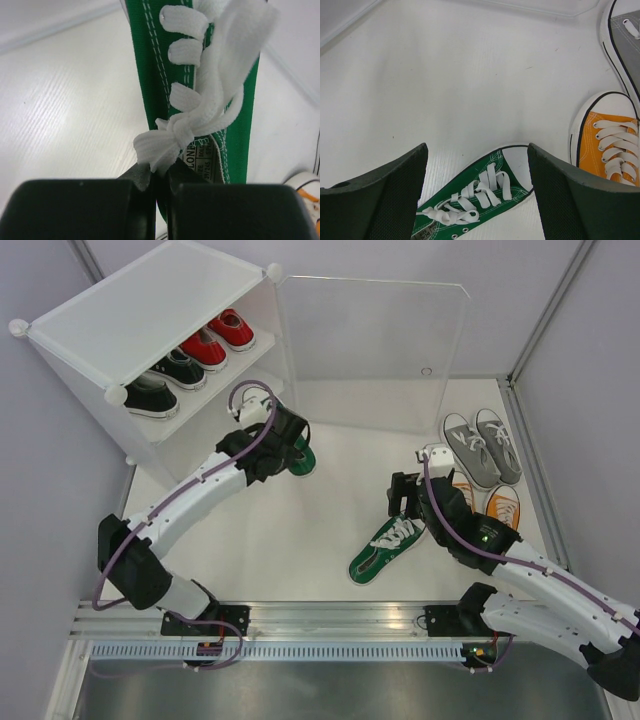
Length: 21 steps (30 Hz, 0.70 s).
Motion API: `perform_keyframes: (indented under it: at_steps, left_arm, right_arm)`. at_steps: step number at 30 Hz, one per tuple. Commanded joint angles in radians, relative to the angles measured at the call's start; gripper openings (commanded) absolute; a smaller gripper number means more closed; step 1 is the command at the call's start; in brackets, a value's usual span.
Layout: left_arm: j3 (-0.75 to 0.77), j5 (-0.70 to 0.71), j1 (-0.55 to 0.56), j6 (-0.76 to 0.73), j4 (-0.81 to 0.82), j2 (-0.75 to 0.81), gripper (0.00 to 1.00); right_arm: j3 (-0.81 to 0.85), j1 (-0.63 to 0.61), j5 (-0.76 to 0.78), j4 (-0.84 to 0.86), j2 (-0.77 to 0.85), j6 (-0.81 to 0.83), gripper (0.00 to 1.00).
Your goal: Place and organize the shoes in the shoe cabinet
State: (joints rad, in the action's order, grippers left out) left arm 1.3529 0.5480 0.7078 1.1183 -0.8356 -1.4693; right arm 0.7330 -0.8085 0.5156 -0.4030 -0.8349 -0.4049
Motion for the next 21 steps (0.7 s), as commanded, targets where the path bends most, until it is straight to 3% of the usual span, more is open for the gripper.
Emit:
perform_keyframes:
  at_steps: [1,12,21]
  left_arm:
    - [0.126,0.081,-0.068,-0.083,0.029,-0.035,0.02]
    - [0.440,0.052,-0.264,-0.198,0.027,-0.273,0.02]
    - [0.586,0.036,-0.343,-0.255,0.029,-0.407,0.02]
  right_arm:
    - [-0.003,0.003,-0.019,0.032,0.005,0.005,0.84]
    - [-0.015,0.003,-0.029,0.039,0.011,0.001,0.84]
    - [-0.029,0.002,-0.038,0.052,-0.003,-0.002,0.84]
